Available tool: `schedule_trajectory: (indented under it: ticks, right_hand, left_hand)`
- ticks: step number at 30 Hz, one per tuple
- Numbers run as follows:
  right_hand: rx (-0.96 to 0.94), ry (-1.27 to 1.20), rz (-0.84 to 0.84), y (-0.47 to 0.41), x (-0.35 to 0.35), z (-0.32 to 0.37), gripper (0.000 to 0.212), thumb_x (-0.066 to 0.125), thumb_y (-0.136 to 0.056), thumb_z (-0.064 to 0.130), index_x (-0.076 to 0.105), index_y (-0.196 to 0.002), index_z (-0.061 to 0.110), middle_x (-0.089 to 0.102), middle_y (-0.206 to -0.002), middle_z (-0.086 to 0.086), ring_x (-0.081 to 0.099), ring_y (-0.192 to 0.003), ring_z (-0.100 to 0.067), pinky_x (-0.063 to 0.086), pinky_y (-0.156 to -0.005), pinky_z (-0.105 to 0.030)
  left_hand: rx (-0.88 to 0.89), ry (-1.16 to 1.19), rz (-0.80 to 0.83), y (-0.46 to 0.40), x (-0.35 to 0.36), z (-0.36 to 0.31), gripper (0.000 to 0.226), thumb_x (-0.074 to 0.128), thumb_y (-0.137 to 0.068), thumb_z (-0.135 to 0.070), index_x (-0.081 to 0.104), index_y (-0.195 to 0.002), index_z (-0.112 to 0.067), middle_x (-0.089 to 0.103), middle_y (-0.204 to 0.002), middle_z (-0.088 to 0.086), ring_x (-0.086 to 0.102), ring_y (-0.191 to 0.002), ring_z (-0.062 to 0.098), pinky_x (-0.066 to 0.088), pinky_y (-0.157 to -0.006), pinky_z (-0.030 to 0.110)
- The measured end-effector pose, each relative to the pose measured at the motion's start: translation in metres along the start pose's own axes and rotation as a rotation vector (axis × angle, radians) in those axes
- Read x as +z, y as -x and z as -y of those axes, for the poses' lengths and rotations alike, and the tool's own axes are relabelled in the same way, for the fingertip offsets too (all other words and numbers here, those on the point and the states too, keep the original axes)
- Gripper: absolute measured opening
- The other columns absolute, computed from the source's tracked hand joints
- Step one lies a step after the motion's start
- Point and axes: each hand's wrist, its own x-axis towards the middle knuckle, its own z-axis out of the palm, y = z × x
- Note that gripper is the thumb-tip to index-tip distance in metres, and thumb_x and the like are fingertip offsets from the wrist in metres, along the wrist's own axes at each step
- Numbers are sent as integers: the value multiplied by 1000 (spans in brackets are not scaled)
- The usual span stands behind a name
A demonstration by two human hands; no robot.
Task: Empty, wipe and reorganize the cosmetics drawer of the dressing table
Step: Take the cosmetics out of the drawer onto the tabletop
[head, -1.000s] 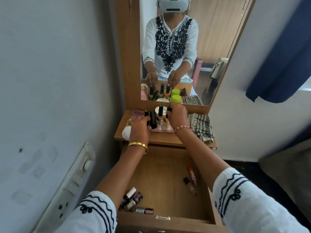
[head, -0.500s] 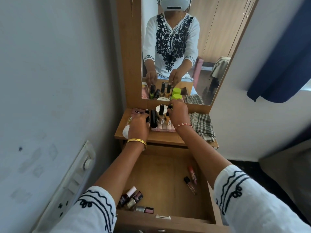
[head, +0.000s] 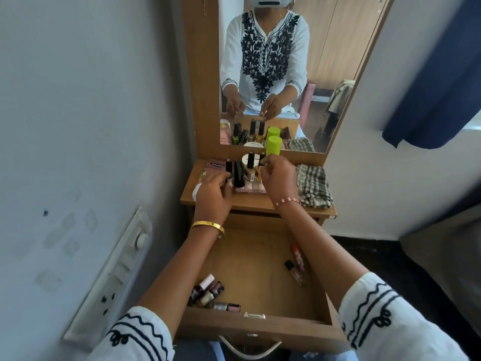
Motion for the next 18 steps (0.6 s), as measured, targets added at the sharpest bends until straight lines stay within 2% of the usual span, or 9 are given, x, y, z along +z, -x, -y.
schedule_trajectory:
  ticks: [2,3,5,7,10,12,15,18]
  right_hand:
    - [53,-56,60,24,3,0,12,59,-87,10,66,-96,9,53,-78,12,57,-84,-17,52,-84,-34]
    - [80,-75,123,38,6,-1,12,59,-87,9,65,-98,9,51,-77,12,57,-82,-14,53,-82,-30]
    - [106,-80,295,64,13,-4,13,60,-87,9,66,-98,10,64,-88,0,60,-85,-14,51,-78,-24]
    - [98,-44,560,88,22,-7,15,62,-86,8,67,-100,9,69,-101,-7,64,-93,-17,47,-77,-20]
    - [44,29,1005,118,35,-4,27,64,-84,8,64,-111,8,66,-112,-11,63,-98,-22,50,-82,-27]
    - [-32,104,1178,135,45,0,36,64,-83,6,60,-119,10,60,-119,-13,59,-105,-25,48,-89,-31]
    - [-118,180,1223,151,57,1,51,64,-82,5,52,-130,15,54,-127,-12,53,-114,-27,44,-93,-32]
    - [-220,257,1194,155,62,4,51,60,-84,8,49,-133,18,51,-127,-13,50,-113,-28,42,-92,-32]
  left_hand:
    - [-1,40,-9,17,-7,0,25,55,-88,-5,63,-111,-2,65,-112,14,60,-104,23,43,-84,18]
    - [-11,59,-13,27,-11,2,24,55,-88,-4,64,-110,-3,66,-108,14,61,-99,22,43,-81,16]
    - [-70,105,-13,46,-17,8,21,55,-88,-5,66,-106,-5,67,-103,11,60,-88,14,41,-72,4]
    - [-160,150,-5,64,-21,16,19,54,-88,-5,67,-102,-6,67,-100,8,57,-82,9,41,-65,-2]
    - [-291,172,7,85,-23,28,18,54,-88,-5,68,-98,-9,69,-96,7,58,-79,9,42,-65,1]
    - [-356,168,11,96,-25,36,19,54,-87,-5,68,-99,-9,70,-96,8,59,-82,12,42,-69,9]
    - [-413,169,29,106,-25,44,20,54,-87,-4,68,-100,-10,70,-98,9,62,-88,16,45,-75,21]
    - [-448,186,30,109,-25,47,20,54,-87,-5,68,-100,-11,70,-98,8,64,-91,17,47,-77,23]
